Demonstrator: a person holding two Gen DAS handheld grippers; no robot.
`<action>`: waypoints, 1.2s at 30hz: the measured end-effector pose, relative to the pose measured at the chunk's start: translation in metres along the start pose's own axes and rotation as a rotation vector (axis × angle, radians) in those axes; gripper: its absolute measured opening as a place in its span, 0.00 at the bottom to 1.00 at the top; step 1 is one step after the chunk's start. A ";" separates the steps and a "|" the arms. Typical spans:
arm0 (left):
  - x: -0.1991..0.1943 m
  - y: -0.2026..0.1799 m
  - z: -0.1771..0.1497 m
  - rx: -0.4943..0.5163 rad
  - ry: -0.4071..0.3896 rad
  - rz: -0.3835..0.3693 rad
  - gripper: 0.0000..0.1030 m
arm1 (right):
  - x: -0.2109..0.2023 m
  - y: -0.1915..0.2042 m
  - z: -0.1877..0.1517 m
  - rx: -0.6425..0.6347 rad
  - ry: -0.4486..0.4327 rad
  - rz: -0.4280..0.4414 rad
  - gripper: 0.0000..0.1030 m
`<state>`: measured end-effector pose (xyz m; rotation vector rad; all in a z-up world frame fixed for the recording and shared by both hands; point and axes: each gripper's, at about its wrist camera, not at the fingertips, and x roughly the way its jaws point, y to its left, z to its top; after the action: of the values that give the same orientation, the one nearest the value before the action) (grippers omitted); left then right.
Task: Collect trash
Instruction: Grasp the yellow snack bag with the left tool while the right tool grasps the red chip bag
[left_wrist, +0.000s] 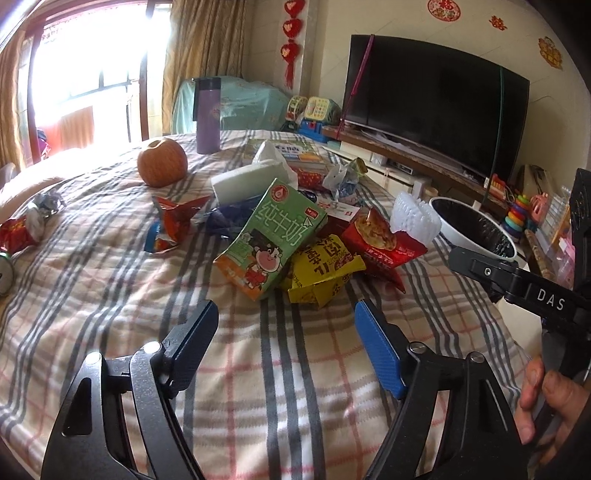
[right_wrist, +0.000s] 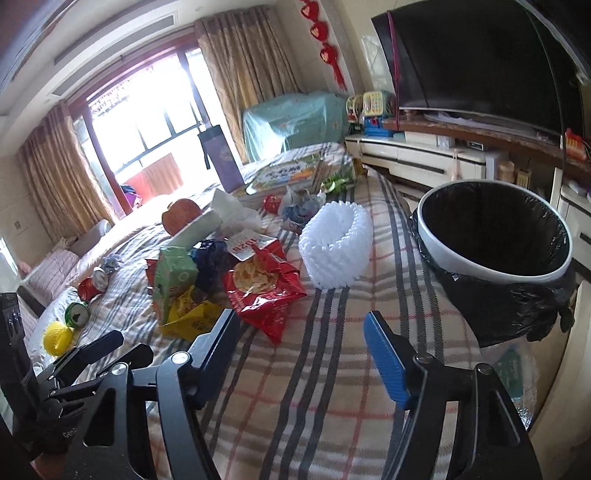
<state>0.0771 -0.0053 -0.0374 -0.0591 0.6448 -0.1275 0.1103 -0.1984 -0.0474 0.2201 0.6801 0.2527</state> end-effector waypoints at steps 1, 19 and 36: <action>0.003 -0.001 0.001 0.004 0.006 -0.001 0.76 | 0.003 -0.001 0.000 0.003 0.010 0.006 0.65; 0.048 -0.015 0.020 0.059 0.086 -0.020 0.55 | 0.053 -0.006 0.016 0.025 0.135 0.101 0.32; 0.026 -0.037 0.015 0.119 0.053 -0.095 0.26 | 0.012 -0.011 0.006 0.006 0.094 0.141 0.11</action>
<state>0.1027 -0.0451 -0.0378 0.0287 0.6859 -0.2593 0.1251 -0.2062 -0.0537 0.2639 0.7599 0.3978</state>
